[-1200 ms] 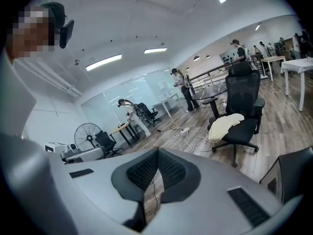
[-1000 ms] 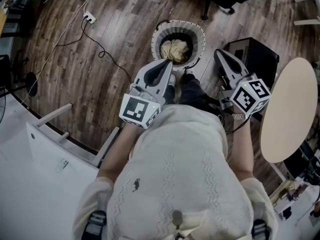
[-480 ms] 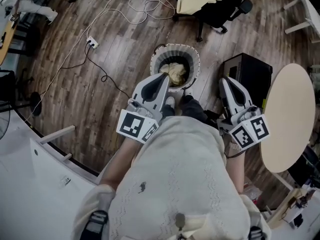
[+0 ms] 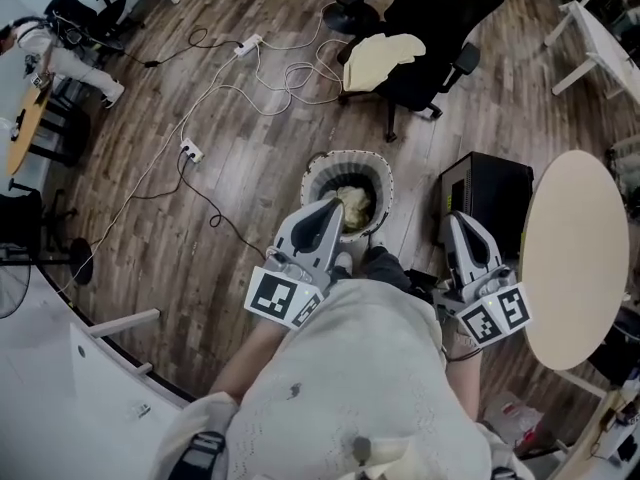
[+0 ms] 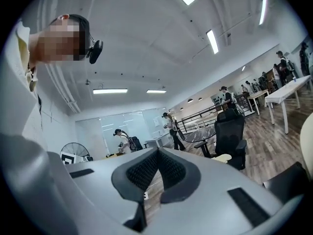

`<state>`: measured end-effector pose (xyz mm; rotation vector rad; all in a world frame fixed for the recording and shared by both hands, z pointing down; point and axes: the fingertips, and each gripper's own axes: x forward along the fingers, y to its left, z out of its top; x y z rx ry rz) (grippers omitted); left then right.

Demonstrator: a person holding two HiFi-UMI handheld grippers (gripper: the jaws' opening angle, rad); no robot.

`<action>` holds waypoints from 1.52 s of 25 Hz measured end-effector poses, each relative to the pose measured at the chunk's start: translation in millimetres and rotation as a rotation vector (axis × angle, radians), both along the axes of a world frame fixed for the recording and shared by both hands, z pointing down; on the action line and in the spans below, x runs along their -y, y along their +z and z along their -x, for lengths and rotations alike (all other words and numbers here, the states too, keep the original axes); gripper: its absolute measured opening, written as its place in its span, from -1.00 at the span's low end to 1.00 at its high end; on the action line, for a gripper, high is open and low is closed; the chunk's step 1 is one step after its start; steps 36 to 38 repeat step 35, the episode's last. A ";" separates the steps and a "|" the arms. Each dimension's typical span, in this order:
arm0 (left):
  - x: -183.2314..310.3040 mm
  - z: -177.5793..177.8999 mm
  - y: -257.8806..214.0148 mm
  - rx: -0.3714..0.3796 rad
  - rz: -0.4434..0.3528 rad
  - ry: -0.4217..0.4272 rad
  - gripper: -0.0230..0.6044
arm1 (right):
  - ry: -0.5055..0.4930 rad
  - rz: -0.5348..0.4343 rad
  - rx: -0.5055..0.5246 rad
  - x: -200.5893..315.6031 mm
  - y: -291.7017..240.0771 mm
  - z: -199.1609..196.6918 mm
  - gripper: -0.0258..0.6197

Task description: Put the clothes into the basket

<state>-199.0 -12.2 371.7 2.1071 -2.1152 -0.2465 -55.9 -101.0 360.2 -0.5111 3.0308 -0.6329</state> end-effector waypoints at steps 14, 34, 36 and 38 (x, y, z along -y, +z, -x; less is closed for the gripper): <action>-20.7 -2.9 -5.0 0.022 0.003 -0.025 -0.86 | -0.008 -0.099 -0.001 -18.3 -14.0 -0.8 -0.90; -37.3 16.6 -0.5 0.024 0.021 -0.039 -0.86 | -0.099 -0.121 -0.032 -45.9 -7.4 43.2 -0.90; -36.7 16.8 -0.7 0.029 0.023 -0.033 -0.86 | -0.099 -0.120 -0.027 -47.3 -7.9 44.7 -0.90; -36.7 16.8 -0.7 0.029 0.023 -0.033 -0.86 | -0.099 -0.120 -0.027 -47.3 -7.9 44.7 -0.90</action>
